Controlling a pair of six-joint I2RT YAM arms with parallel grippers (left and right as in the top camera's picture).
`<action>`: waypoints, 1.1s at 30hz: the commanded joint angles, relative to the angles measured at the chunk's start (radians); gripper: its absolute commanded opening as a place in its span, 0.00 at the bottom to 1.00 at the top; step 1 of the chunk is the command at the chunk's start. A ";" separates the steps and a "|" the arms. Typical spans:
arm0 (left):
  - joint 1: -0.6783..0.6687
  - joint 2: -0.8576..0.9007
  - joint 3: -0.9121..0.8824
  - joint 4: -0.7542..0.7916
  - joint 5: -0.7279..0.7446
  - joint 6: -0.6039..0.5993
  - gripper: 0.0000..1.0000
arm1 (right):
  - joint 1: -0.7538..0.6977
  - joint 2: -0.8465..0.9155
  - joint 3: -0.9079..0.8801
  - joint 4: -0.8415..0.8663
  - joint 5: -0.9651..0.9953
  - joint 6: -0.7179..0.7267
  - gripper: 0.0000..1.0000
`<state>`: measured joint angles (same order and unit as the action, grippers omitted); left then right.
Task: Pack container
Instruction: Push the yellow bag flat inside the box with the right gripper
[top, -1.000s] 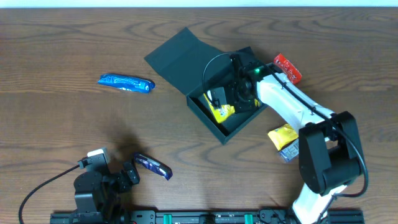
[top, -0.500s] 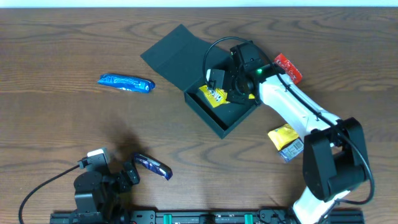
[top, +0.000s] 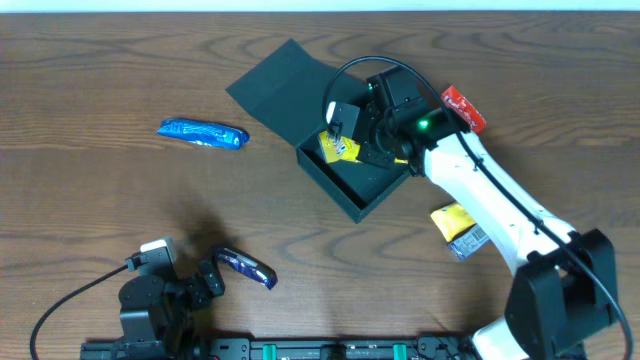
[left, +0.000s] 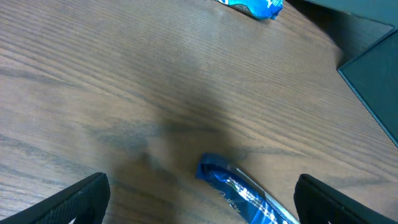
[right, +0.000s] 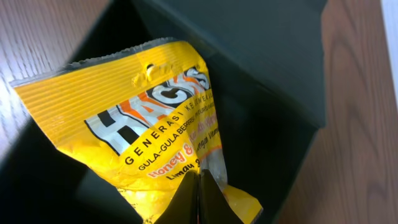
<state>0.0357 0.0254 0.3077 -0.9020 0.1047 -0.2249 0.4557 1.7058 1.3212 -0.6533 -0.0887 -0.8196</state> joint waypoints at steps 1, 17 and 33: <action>0.003 -0.002 -0.015 -0.062 -0.003 0.008 0.95 | 0.024 -0.042 0.018 0.006 0.016 0.137 0.02; 0.003 -0.002 -0.015 -0.062 -0.003 0.008 0.96 | 0.053 -0.077 0.018 0.050 0.263 0.556 0.01; 0.003 -0.002 -0.015 -0.062 -0.003 0.008 0.95 | 0.011 -0.018 0.003 0.060 0.309 0.562 0.01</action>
<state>0.0357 0.0254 0.3077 -0.9020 0.1047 -0.2249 0.4839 1.6882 1.3212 -0.6010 0.1997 -0.2790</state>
